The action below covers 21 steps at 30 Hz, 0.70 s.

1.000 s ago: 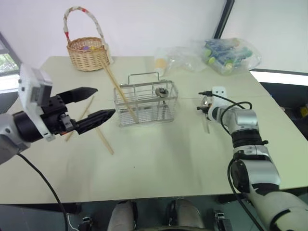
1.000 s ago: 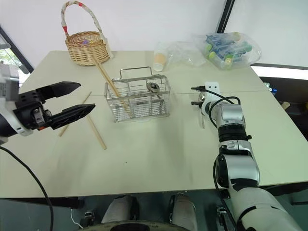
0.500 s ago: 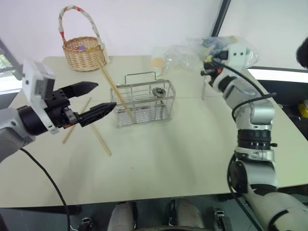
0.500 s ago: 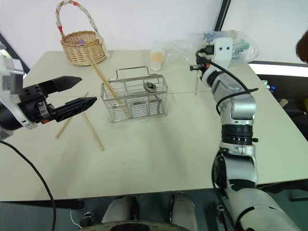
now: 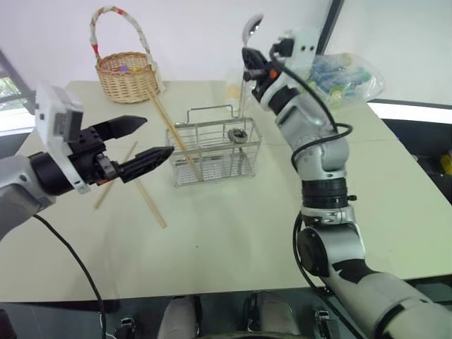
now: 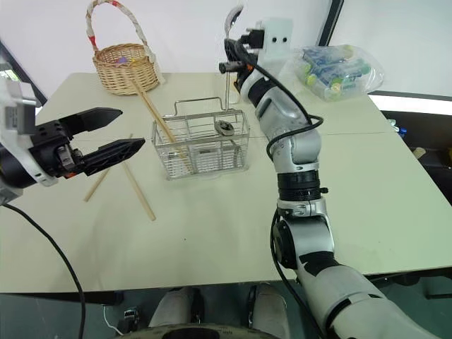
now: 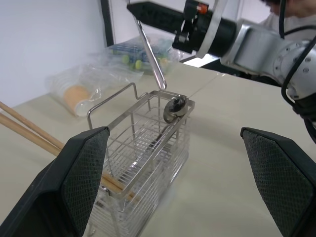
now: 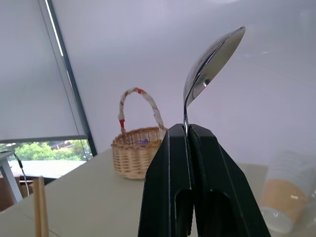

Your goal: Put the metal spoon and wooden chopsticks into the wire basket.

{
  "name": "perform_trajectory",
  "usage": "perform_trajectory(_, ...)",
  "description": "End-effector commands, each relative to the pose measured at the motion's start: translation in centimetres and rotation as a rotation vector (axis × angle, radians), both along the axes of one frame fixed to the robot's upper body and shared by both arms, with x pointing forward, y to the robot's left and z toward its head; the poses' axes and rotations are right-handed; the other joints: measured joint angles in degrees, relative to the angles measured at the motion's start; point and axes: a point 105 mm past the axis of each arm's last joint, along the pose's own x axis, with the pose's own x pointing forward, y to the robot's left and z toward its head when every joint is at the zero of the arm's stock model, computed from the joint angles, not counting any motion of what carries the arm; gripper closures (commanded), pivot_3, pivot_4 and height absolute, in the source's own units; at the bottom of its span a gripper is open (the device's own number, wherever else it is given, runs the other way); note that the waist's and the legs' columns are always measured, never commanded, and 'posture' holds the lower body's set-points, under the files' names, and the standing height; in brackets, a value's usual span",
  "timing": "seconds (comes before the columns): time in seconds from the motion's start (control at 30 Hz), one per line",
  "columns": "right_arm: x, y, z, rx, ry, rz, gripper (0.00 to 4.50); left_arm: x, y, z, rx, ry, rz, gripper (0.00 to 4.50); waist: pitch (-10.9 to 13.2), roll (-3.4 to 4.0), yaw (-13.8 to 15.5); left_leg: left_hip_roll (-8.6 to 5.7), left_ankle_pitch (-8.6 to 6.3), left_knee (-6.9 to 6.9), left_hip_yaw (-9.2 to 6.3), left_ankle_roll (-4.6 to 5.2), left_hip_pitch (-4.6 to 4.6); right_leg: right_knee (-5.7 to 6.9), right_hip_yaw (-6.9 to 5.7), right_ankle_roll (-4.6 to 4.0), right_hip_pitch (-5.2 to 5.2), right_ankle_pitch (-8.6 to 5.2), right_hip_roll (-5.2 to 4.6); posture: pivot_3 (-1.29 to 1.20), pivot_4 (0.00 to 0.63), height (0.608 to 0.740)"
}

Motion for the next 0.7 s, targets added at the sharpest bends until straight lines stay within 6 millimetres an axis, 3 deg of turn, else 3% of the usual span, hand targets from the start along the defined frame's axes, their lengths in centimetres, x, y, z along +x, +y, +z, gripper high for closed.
perform_trajectory(0.03, -0.2, -0.1, 0.5, 0.013, -0.080, -0.018, 4.47, -0.7, -0.3, 1.4, -0.009, -0.068, -0.006, 0.00, 0.0, 0.01, -0.1, 0.00, 0.02, 0.02, 0.02, -0.04, -0.02, 0.00, 0.00, 0.00, -0.01, 0.00, -0.01, 0.00, 0.150, 0.627)
perform_trajectory(0.07, -0.2, -0.2, 0.1, 0.013, -0.080, -0.023, 4.47, -0.7, -0.2, 1.4, -0.009, -0.069, -0.003, 0.00, 0.0, 0.00, -0.1, 0.00, 0.02, 0.02, 0.03, -0.04, -0.03, 0.00, 0.00, 0.00, -0.03, 0.00, -0.01, 0.00, 0.150, 0.627)
perform_trajectory(0.17, -0.1, -0.5, -0.8, 0.022, -0.069, -0.028, 3.65, -0.8, -0.2, 1.6, -0.009, -0.072, 0.005, 0.00, 0.0, 0.00, -0.1, 0.03, 0.04, 0.03, 0.02, -0.06, -0.04, 0.01, 0.00, 0.00, -0.05, 0.00, 0.01, 0.00, 0.150, 0.627)
perform_trajectory(0.4, -0.3, -0.9, -1.1, 0.027, -0.057, -0.050, 0.09, -0.5, 0.4, 1.7, -0.009, -0.070, 0.021, 0.00, 0.0, 0.01, -0.1, 0.05, 0.02, 0.03, 0.00, -0.02, -0.04, 0.10, 0.00, -0.01, -0.11, 0.00, 0.04, 0.00, 0.150, 0.627)
perform_trajectory(0.57, -0.6, -2.4, -0.4, 0.020, -0.065, -0.078, 0.04, -0.1, 0.7, 2.0, -0.015, -0.078, 0.041, 0.00, 0.0, 0.00, 0.0, 0.04, 0.02, 0.03, 0.00, -0.02, -0.05, 0.10, 0.00, -0.01, -0.10, 0.00, 0.03, 0.00, 0.150, 0.627)
perform_trajectory(0.7, -1.5, -4.3, 3.2, 0.002, -0.138, -0.037, 0.04, 0.7, 1.5, 1.5, 0.002, -0.065, 0.099, 0.00, 0.0, 0.01, 0.1, 0.02, 0.03, 0.05, -0.03, -0.03, -0.12, 0.08, 0.00, -0.01, -0.11, 0.00, 0.02, 0.00, 0.150, 0.627)
